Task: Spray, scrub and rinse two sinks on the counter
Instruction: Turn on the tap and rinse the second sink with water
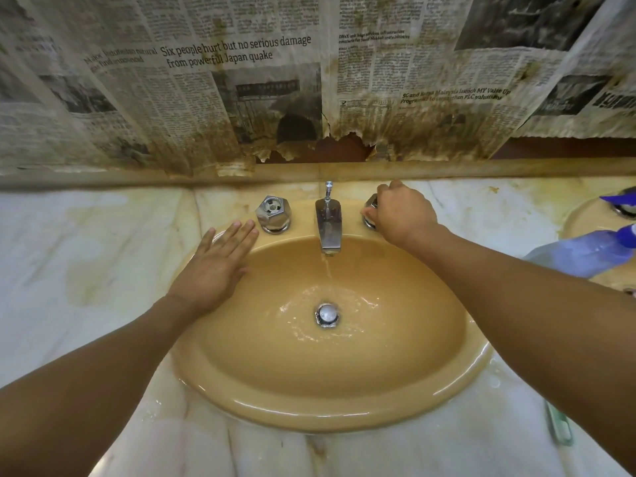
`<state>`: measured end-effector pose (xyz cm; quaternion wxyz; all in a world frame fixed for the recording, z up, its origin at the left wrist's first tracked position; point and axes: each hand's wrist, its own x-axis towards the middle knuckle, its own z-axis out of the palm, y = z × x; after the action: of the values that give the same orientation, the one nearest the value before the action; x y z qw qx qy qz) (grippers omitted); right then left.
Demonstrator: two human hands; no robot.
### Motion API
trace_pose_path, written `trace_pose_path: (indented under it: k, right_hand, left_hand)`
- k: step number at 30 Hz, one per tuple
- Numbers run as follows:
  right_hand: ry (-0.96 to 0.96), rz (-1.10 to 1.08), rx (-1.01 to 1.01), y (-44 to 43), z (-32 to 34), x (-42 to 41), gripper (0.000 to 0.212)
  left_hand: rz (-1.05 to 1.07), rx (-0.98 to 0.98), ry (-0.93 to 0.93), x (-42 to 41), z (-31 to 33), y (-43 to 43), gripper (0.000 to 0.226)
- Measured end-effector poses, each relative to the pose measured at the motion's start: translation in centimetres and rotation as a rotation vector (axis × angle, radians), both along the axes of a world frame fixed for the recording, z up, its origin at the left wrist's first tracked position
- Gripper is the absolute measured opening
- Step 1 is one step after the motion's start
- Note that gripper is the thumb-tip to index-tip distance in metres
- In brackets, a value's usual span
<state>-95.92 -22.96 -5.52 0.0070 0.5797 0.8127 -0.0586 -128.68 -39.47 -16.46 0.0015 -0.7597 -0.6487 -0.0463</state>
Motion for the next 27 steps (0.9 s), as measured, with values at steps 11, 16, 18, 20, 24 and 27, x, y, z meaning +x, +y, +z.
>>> trace_pose_path:
  k: [11,16,18,20,24,27]
  right_hand:
    - [-0.022,-0.160,0.065,-0.3,0.2,-1.2,0.051]
    - [0.050,-0.273,0.060,-0.5,0.1,-1.7,0.047]
    - [0.086,-0.325,0.043,-0.6,0.2,-2.0,0.043]
    - [0.124,-0.386,0.028,-0.6,0.4,-2.4,0.043]
    - [0.190,-0.485,0.020,-0.9,0.3,-2.9,0.043]
    - [0.226,-0.526,0.021,-1.3,0.2,-3.0,0.051]
  left_hand:
    - [0.003,0.027,-0.027,0.1,-0.1,-0.1,0.076]
    - [0.006,0.037,-0.033,0.1,-0.2,-0.2,0.076]
    - [0.007,0.048,-0.036,0.2,-0.2,-0.2,0.076]
    - [0.004,0.054,-0.043,0.2,-0.2,-0.2,0.076]
    - [0.004,0.055,-0.062,0.1,-0.3,-0.2,0.076]
    - [0.010,0.046,-0.087,0.1,-0.2,-0.1,0.073]
